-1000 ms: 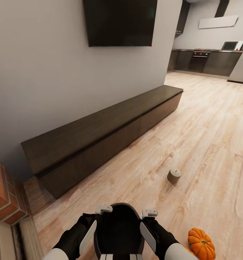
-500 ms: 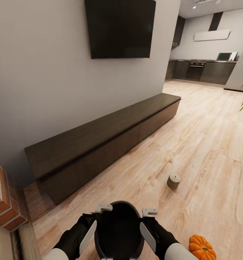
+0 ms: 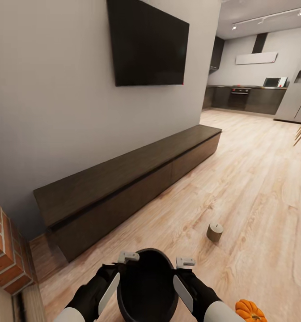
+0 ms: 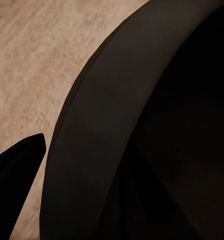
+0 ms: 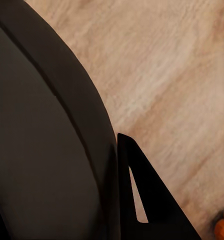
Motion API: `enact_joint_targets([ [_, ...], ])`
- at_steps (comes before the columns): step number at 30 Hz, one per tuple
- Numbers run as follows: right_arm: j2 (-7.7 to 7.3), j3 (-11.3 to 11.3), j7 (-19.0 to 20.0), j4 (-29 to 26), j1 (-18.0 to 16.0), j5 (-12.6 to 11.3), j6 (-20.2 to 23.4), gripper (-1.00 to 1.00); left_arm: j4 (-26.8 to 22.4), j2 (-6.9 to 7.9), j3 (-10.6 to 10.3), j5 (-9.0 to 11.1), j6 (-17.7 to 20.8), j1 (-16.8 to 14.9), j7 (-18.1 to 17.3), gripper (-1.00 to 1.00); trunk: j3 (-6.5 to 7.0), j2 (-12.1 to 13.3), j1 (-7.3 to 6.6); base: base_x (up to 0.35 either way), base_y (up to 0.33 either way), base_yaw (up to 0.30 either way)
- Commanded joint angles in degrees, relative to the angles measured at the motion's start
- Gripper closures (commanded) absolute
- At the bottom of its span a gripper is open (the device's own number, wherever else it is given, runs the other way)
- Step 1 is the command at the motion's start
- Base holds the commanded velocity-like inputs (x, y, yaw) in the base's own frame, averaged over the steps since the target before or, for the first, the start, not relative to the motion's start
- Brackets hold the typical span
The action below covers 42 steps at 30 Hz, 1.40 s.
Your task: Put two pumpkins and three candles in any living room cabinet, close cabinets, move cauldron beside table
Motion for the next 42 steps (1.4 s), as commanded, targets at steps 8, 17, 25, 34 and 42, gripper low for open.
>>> enact_joint_targets([
  [8,0.00,0.17,-0.58,-0.15,-0.04,0.18,0.27,1.00,-0.08,0.05,-0.30,0.91,0.24,-0.02,0.54,1.00,1.73,0.09,-0.22,0.000,0.000,0.000],
  [17,0.00,0.11,-0.66,-0.13,-0.04,0.06,0.27,1.00,-0.10,0.06,-0.32,0.91,0.24,-0.02,0.54,1.00,3.72,0.21,-0.45,0.000,0.000,0.000],
  [25,0.00,0.09,-0.66,-0.12,-0.04,-0.02,0.27,1.00,-0.16,0.05,-0.38,0.91,0.24,-0.03,0.54,1.00,5.50,0.31,-0.66,0.000,0.000,0.000],
  [34,0.00,0.01,-0.66,-0.08,-0.04,-0.04,-0.65,1.00,-0.17,0.05,-0.38,0.88,0.24,-0.02,0.54,1.00,7.32,1.98,-1.67,0.000,0.000,0.000],
  [42,0.00,0.00,-0.66,-0.08,-0.04,-0.05,-1.12,1.00,-0.17,0.06,-0.38,0.89,0.24,-0.01,0.54,1.00,8.76,5.19,-3.42,0.000,0.000,0.000],
])
